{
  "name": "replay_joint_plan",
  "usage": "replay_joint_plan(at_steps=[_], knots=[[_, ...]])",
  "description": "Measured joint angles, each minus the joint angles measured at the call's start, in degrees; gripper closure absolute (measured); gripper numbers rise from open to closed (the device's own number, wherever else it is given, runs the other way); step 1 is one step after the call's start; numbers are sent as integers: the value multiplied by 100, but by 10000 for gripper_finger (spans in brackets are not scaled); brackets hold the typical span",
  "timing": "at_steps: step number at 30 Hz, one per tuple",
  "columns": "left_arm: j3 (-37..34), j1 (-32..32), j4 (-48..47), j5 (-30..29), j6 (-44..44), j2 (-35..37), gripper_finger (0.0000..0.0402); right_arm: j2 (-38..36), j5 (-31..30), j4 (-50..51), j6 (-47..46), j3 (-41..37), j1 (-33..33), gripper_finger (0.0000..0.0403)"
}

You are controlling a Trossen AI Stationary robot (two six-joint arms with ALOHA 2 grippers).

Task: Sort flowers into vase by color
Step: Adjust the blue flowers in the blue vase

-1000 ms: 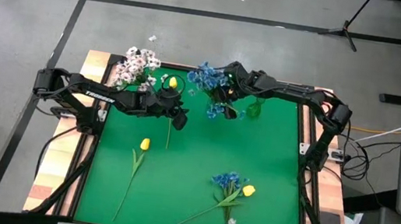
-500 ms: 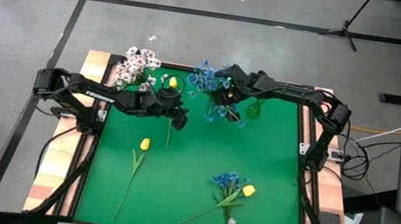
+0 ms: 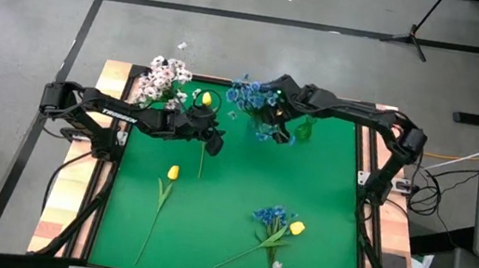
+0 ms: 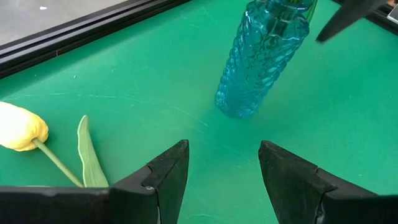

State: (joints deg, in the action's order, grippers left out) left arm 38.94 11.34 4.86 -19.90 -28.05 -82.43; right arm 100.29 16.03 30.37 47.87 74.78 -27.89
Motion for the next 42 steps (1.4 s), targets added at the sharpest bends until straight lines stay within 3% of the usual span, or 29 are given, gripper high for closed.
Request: replay_joint_plan(at_steps=[8, 22, 34, 42], knots=[[0, -1, 0, 1, 0, 0, 210, -283, -590, 470, 86, 4, -27, 13], [0, -60, 2, 0, 181, 0, 210, -678, -890, 1082, 185, 4, -152, 13], [0, -60, 2, 0, 153, 0, 210, -1533, -1131, 1761, 317, 7, -432, 13], [0, -60, 4, 0, 146, 0, 210, -2514, -1415, 2241, 250, 4, -599, 13]])
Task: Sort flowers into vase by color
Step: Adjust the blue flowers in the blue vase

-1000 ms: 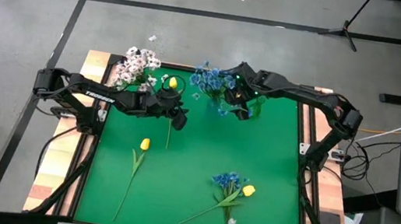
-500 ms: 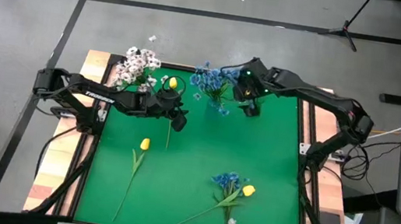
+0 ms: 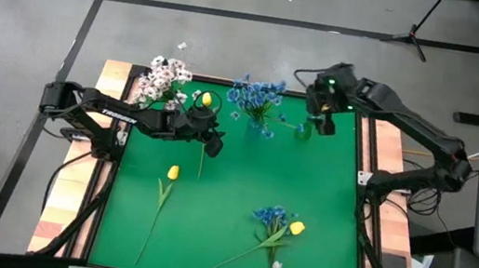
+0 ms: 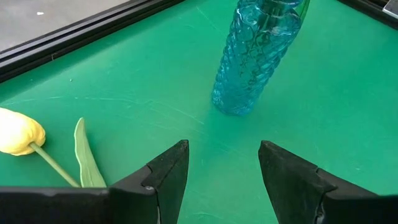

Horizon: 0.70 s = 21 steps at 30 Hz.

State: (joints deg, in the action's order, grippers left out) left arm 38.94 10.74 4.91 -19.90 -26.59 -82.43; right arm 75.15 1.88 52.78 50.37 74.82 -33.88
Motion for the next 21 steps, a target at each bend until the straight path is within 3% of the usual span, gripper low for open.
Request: replay_joint_plan(at_steps=[5, 11, 16, 21], knots=[[0, 0, 0, 0, -2, 0, 210, -477, 261, 591, -502, 5, 67, 29], [0, 0, 0, 2, 21, 0, 210, -712, 879, 1269, -1086, 1, 845, 91], [0, 0, 0, 2, 41, 0, 210, -686, 266, 1179, -1615, -309, 1789, 182], [0, 0, -1, 87, 41, 0, 210, -670, -136, 365, -1900, -1076, 2463, 308]])
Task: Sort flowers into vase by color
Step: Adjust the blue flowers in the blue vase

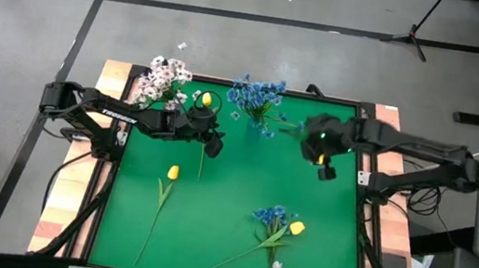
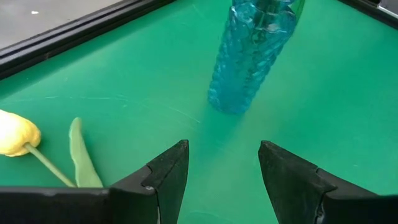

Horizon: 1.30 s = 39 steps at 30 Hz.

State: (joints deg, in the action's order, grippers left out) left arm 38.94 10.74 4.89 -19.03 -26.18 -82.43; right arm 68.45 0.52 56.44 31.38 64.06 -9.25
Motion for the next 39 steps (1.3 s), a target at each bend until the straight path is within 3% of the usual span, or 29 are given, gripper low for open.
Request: replay_joint_plan(at_steps=[2, 4, 9, 14, 23, 39], knots=[[0, 0, 1, 105, 0, 0, 210, 6, -31, -560, -9, -333, 123, 363], [0, -2, 1, 179, -1, 0, 210, 30, -104, -1022, 30, -604, 144, 392], [0, -2, 2, 214, -36, 0, 210, 261, -883, -1738, 201, -826, -4, 373], [0, -2, 4, 215, -71, 0, 210, 633, -897, -2390, 532, -825, -369, 397], [0, 0, 1, 214, -46, 0, 210, 760, -863, -3320, 892, -750, -734, 399], [0, 0, -1, 214, -78, 0, 210, 762, -1001, -4941, 1834, -748, -766, 394]])
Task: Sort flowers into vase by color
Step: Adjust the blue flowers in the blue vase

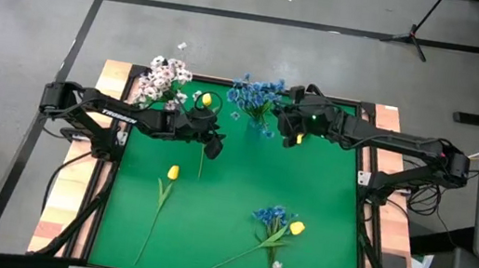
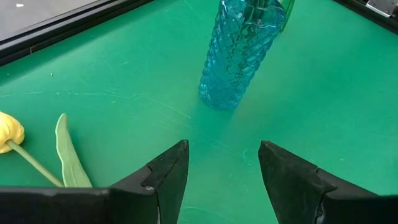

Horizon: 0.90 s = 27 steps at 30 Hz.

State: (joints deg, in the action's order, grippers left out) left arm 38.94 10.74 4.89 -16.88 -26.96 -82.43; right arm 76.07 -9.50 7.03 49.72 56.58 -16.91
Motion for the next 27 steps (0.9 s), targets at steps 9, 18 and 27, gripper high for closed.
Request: replay_joint_plan(at_steps=[9, 18, 27], knots=[[0, 0, 2, 0, -8, 0, 210, -2, -2, -135, 214, 2, -2, 393], [0, 0, -147, 0, -9, 0, 210, -1039, -44, 1187, 164, 7, 0, 393], [0, 0, -131, 0, -9, 0, 210, -1612, 1311, 2270, -997, 7, 16, 393]])
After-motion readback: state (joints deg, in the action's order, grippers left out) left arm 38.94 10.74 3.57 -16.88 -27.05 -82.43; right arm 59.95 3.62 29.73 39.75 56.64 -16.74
